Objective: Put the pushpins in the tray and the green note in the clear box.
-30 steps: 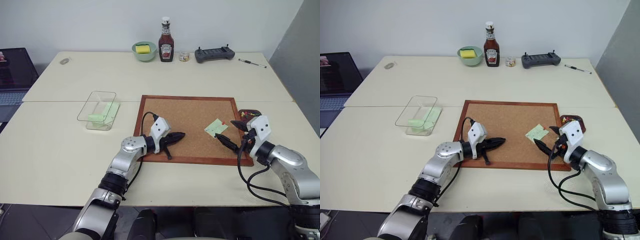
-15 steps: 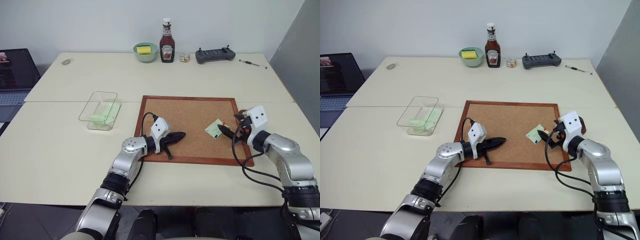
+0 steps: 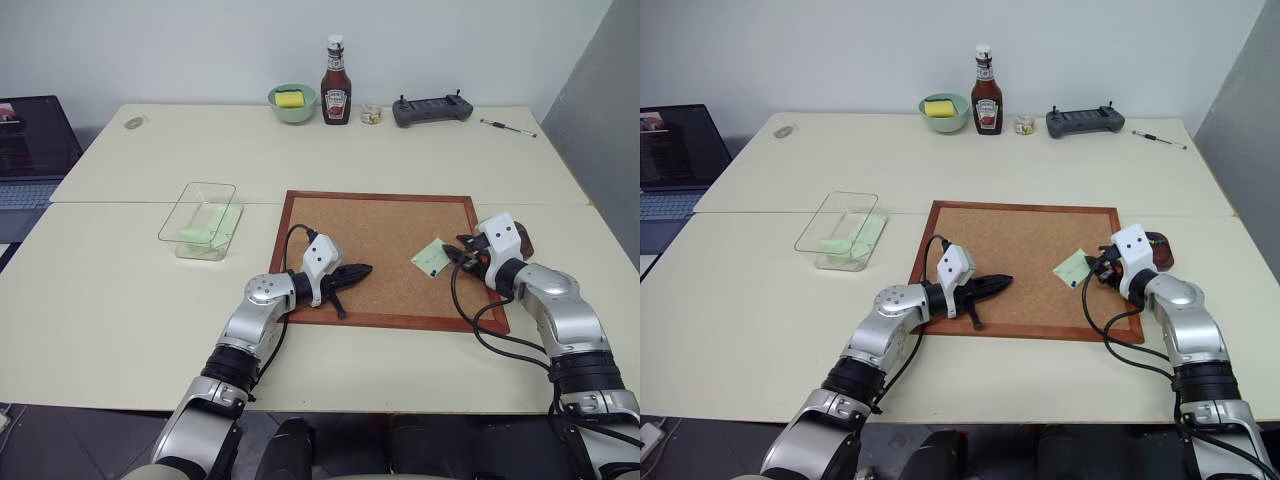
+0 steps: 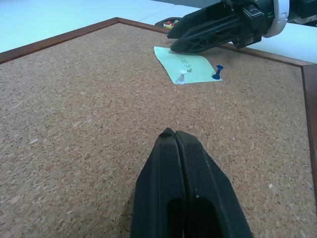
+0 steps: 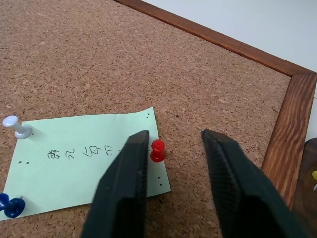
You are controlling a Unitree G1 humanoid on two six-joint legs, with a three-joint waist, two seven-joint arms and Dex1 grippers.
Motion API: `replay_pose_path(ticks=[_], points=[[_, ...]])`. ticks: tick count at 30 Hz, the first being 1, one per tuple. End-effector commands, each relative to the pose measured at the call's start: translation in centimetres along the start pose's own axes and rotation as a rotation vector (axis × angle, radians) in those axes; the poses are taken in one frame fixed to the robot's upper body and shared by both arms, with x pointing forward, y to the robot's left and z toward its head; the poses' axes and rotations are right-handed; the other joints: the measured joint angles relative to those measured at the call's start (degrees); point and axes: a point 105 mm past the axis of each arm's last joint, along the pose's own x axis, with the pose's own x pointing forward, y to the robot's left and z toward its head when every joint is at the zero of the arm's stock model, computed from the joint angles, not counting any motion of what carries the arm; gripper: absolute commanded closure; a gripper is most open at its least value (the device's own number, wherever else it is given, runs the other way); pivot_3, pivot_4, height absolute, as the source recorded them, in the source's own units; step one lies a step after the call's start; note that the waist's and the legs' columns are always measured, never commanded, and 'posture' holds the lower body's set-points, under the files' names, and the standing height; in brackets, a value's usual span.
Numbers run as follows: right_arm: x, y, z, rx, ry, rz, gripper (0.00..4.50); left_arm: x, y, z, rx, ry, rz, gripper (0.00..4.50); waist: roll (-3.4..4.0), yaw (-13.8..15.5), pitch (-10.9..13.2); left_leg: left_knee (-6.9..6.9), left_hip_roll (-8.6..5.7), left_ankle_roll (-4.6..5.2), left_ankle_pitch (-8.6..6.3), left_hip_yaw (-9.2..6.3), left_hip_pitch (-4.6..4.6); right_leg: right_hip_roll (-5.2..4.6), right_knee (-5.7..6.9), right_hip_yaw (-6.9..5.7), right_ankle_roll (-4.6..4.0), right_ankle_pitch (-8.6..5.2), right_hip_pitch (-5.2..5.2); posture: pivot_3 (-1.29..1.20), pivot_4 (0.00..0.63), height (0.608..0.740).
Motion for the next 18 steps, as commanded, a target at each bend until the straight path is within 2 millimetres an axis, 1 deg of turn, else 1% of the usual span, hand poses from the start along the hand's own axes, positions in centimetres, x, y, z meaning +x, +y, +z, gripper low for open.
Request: replay_pose_path(ticks=[1,4,5,18], points=[[-0.2,-0.4,1.5,-0.024,-0.051,-0.004,3.85,0.1,-0.6,-0.9,-0.022,0.022,-0.012,4.50,0.00,0.00,0.00,0.00,0.00,0.00,0.00,0.00,0.00,0.00,0.00,0.00,0.00,0.00,0.00,0.00,0.150,0.740],[-0.3,-0.3,1.6,-0.021,-0.056,0.001,4.43,0.2,-0.6,-0.9,-0.021,0.023,-0.012,4.50,0.00,0.00,0.00,0.00,0.00,0.00,0.00,0.00,0.00,0.00,0.00,0.01,0.00,0.00,0.00,0.00,0.150,0.740],[-0.3,-0.3,1.7,-0.019,-0.058,0.002,4.50,0.2,-0.6,-0.8,-0.020,0.023,-0.012,4.50,0.00,0.00,0.00,0.00,0.00,0.00,0.00,0.00,0.00,0.00,0.00,0.00,0.00,0.00,0.00,0.00,0.150,0.740],[-1.2,0.5,3.3,0.019,-0.156,0.020,4.50,0.1,-0.5,-0.8,-0.005,0.044,-0.021,4.50,0.00,-0.02,0.00,-0.01,0.00,0.00,0.00,0.00,-0.02,0.00,0.00,0.01,0.00,0.00,-0.03,0.00,0.150,0.740]])
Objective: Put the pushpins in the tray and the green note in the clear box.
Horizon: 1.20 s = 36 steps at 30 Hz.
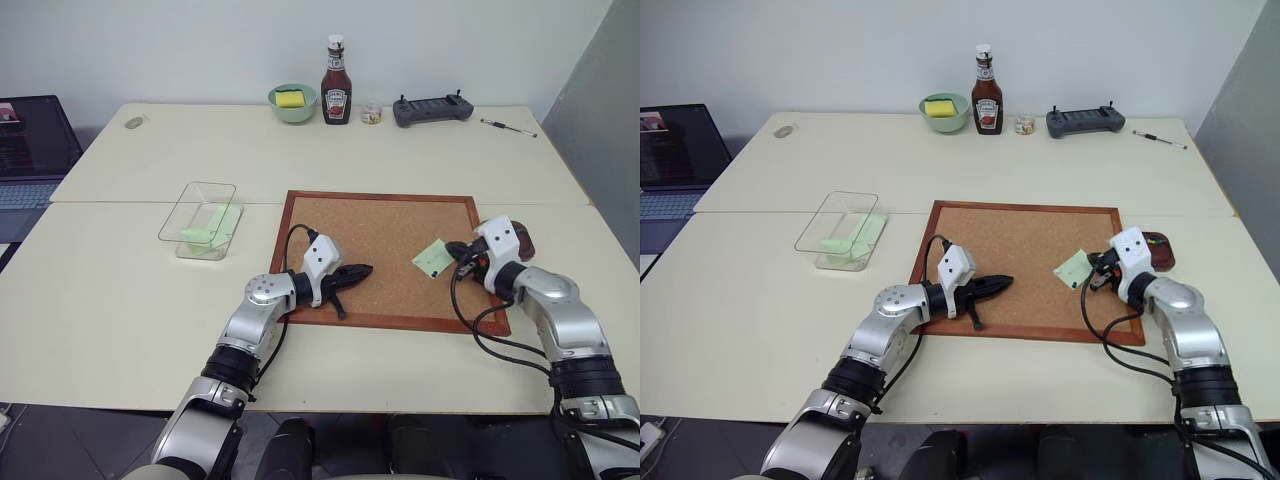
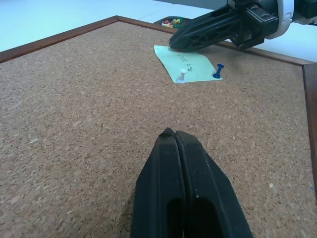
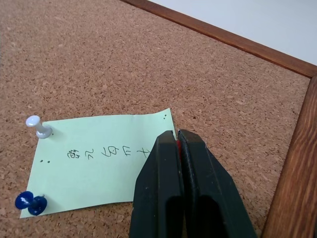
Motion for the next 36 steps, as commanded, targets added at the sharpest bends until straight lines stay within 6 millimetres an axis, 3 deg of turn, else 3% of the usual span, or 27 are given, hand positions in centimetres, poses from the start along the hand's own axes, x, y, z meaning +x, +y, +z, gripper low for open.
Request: replay_pose_path(ticks=[1,15,21,31,36], points=[[-0.5,0.1,3.5,-0.021,-0.131,0.006,4.50,0.1,-0.5,-0.9,-0.010,0.038,-0.018,4.50,0.00,-0.01,0.00,0.00,0.00,0.00,0.00,0.00,0.00,0.00,0.00,0.00,0.00,0.00,0.00,0.00,0.150,0.740],[-0.6,0.4,4.2,0.004,-0.166,0.010,4.50,-0.1,-0.6,-1.1,-0.009,0.052,-0.020,4.50,0.00,-0.01,0.00,-0.01,0.01,0.00,0.00,0.00,0.00,0.00,0.00,0.00,0.00,0.00,0.00,0.00,0.150,0.740],[-1.8,-1.9,4.8,0.015,-0.186,-0.067,4.50,-0.1,-0.7,-1.1,-0.010,0.051,-0.022,4.50,0.00,-0.01,0.00,-0.01,0.01,0.00,0.00,0.00,0.00,0.00,0.00,0.00,0.00,0.00,-0.01,0.00,0.150,0.740],[-3.2,-3.0,4.3,0.017,-0.178,-0.115,4.50,0.2,-0.8,-0.9,-0.003,0.049,-0.032,4.50,0.00,-0.01,0.00,-0.02,0.01,0.00,0.00,0.00,0.00,0.00,0.00,0.00,0.00,0.00,0.00,0.00,0.150,0.740],[-4.3,-6.7,2.1,-0.190,-0.007,-0.317,4.50,0.1,-0.9,-1.0,0.004,0.058,-0.037,4.50,0.00,0.00,0.00,-0.02,0.00,0.00,0.00,0.02,-0.01,0.00,-0.01,0.02,0.00,0.00,-0.01,0.00,0.150,0.740]])
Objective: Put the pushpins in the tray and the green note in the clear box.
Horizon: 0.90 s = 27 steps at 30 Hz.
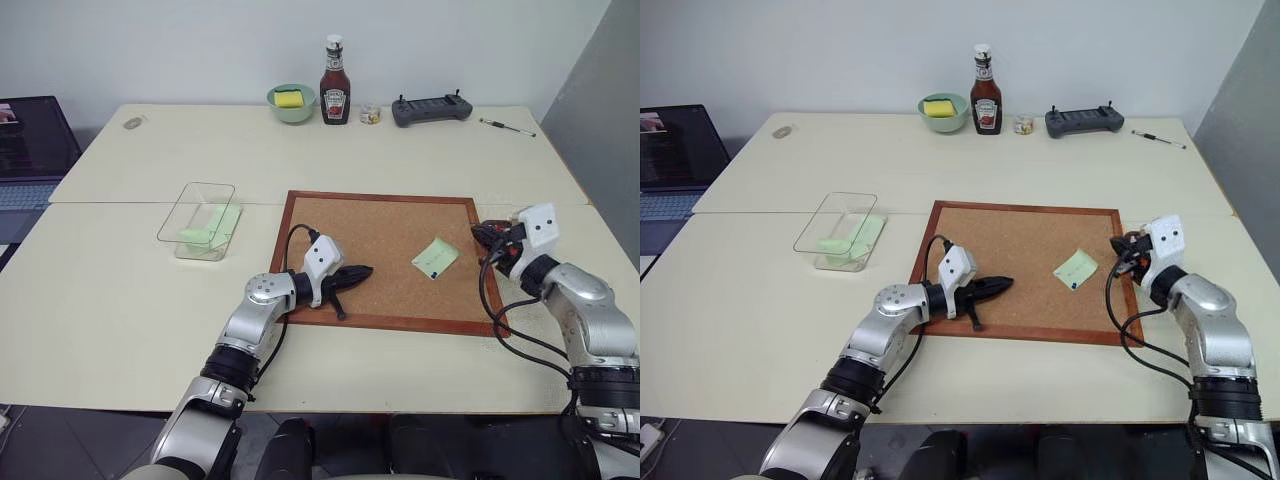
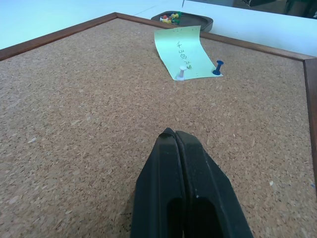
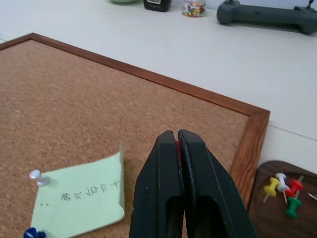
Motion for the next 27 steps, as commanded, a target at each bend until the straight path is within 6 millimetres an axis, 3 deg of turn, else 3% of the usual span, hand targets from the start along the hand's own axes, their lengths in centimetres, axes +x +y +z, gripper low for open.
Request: replay_pose_path(ticks=[1,5,13,27], points=[[-1.1,-4.3,0.1,-0.243,0.072,-0.208,4.50,0.1,-0.8,-0.9,-0.001,0.039,-0.030,4.50,0.00,0.00,0.00,0.00,0.00,0.00,0.00,0.00,0.00,0.00,0.00,0.00,0.00,0.00,0.00,0.00,0.150,0.740],[-1.1,-5.6,-0.1,-0.269,0.097,-0.279,4.50,0.2,-0.8,-0.9,0.002,0.038,-0.035,4.50,0.02,-0.04,-0.01,-0.04,0.01,0.00,0.00,0.03,0.03,0.00,0.00,0.02,0.00,0.00,0.00,0.00,0.150,0.740],[-0.6,-5.3,-1.1,-0.266,0.128,-0.258,4.50,0.4,-0.7,-0.8,0.006,0.039,-0.036,4.50,0.02,-0.02,-0.01,-0.04,0.00,0.00,0.00,0.05,0.02,-0.01,0.00,0.03,0.00,0.00,0.00,0.00,0.150,0.740],[-0.6,-5.7,-0.2,-0.235,0.095,-0.264,1.67,0.3,-0.7,-0.9,0.008,0.040,-0.036,4.50,0.02,-0.02,-0.01,-0.04,0.00,0.00,0.00,0.04,0.02,-0.01,0.00,0.03,0.00,0.00,0.00,0.00,0.150,0.740]])
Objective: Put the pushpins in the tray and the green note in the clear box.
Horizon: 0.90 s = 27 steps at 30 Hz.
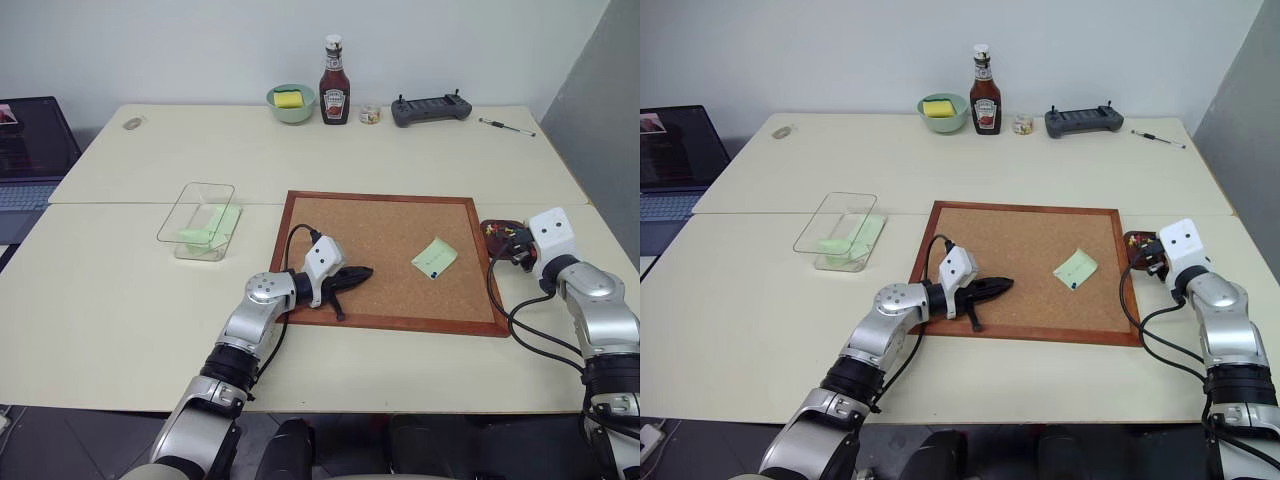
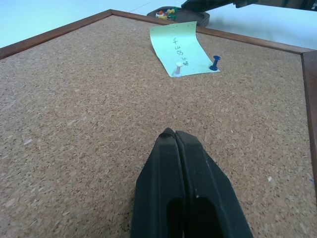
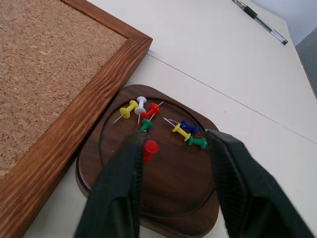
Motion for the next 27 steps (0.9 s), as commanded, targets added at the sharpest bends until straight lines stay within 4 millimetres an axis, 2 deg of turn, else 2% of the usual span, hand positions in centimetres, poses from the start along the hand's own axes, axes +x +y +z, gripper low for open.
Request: replay_pose_path(ticks=[1,7,8,13,19,27], points=[[-0.4,-1.4,2.2,0.006,-0.074,-0.034,1.46,0.3,-0.7,-0.9,-0.018,0.030,-0.024,4.50,0.00,0.00,0.00,0.00,0.00,0.00,0.00,0.00,0.00,0.00,0.00,0.00,0.00,0.00,0.00,0.00,0.150,0.740],[-0.5,-1.3,1.6,0.031,-0.051,-0.031,0.13,0.5,-0.7,-0.9,-0.015,0.026,-0.029,4.50,0.00,0.01,0.00,0.00,0.00,0.00,0.00,0.00,0.00,0.00,0.00,0.00,0.00,0.00,0.00,0.00,0.150,0.740],[-0.5,-1.2,1.6,0.030,-0.054,-0.030,0.05,0.6,-0.7,-0.8,-0.015,0.025,-0.029,4.50,0.00,0.00,0.00,0.00,0.00,0.00,0.00,0.00,0.00,0.00,0.00,0.00,0.00,0.00,0.00,0.00,0.150,0.740],[-1.0,-0.9,2.9,0.078,-0.127,0.001,0.05,0.6,-0.7,-0.8,-0.013,0.023,-0.028,4.50,0.00,0.02,0.00,0.00,-0.01,0.00,0.00,0.00,0.00,0.00,0.00,0.00,0.00,0.00,0.00,0.00,0.150,0.740],[-3.6,3.6,3.2,0.221,-0.168,0.315,0.05,0.6,-0.6,-0.7,-0.011,0.022,-0.023,4.50,-0.01,0.17,0.00,0.01,-0.01,0.00,0.00,-0.08,-0.01,-0.01,-0.08,-0.07,0.00,0.00,0.10,0.00,0.150,0.740],[-6.9,8.1,3.2,0.315,-0.132,0.576,0.05,0.6,-0.5,-0.8,-0.010,0.025,-0.021,4.50,0.00,0.14,0.00,0.01,-0.02,0.00,0.00,-0.08,0.00,-0.02,-0.09,-0.05,0.02,-0.01,0.11,0.00,0.150,0.740]])
